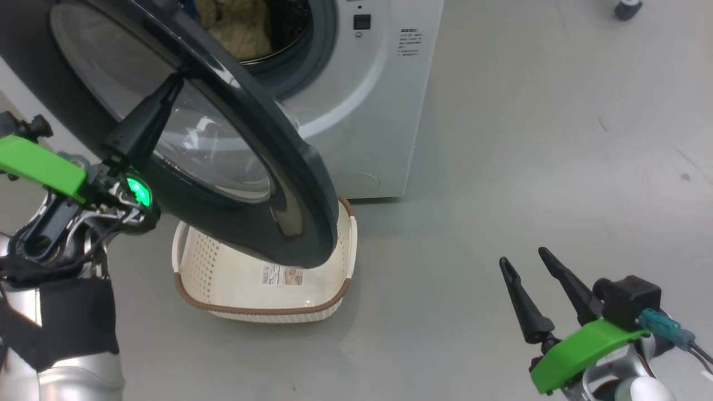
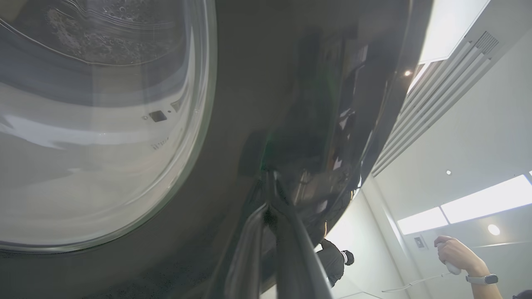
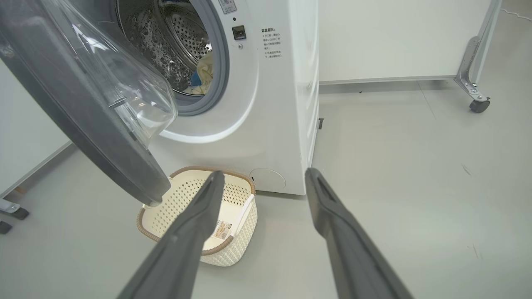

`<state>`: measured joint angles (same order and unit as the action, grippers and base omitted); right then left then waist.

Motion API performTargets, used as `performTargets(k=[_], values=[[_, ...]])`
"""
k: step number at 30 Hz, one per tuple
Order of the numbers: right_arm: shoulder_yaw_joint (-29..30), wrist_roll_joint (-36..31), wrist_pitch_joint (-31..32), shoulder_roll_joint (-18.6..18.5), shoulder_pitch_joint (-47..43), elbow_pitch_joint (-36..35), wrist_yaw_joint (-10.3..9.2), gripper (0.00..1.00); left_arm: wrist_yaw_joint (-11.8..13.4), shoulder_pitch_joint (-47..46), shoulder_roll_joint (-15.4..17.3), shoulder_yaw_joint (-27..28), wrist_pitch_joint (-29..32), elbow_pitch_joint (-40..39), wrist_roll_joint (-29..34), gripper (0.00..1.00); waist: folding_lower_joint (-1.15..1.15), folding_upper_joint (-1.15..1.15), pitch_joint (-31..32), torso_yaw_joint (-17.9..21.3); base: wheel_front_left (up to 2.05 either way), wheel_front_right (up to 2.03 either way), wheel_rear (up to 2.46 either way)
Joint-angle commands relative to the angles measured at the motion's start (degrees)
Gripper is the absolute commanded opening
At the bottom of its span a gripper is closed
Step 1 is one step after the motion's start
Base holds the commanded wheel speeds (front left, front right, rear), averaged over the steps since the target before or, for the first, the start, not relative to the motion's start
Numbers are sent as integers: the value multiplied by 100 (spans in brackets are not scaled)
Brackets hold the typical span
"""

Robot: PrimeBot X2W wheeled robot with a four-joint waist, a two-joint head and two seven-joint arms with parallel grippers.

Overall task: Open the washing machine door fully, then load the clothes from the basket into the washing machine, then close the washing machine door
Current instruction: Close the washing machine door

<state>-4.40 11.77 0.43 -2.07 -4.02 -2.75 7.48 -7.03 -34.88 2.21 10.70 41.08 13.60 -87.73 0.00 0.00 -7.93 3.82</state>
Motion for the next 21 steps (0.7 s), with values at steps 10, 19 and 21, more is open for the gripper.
performTargets(k=[10, 19, 21], values=[[-141, 100, -115, -81, 268, -98, 1, 100, -45, -471, 140, 188, -570, -27, 115, 0, 0, 0, -68, 615, 0, 0, 0], [-171, 126, -144, -81, 322, -62, 1, 100, -46, -622, 209, 235, -1055, 196, 179, 0, 0, 0, -121, 911, 0, 0, 0], [-181, 135, -154, -81, 337, -55, 1, 100, -46, -657, 234, 248, -1189, 248, 204, 0, 0, 0, -137, 967, 0, 0, 0]])
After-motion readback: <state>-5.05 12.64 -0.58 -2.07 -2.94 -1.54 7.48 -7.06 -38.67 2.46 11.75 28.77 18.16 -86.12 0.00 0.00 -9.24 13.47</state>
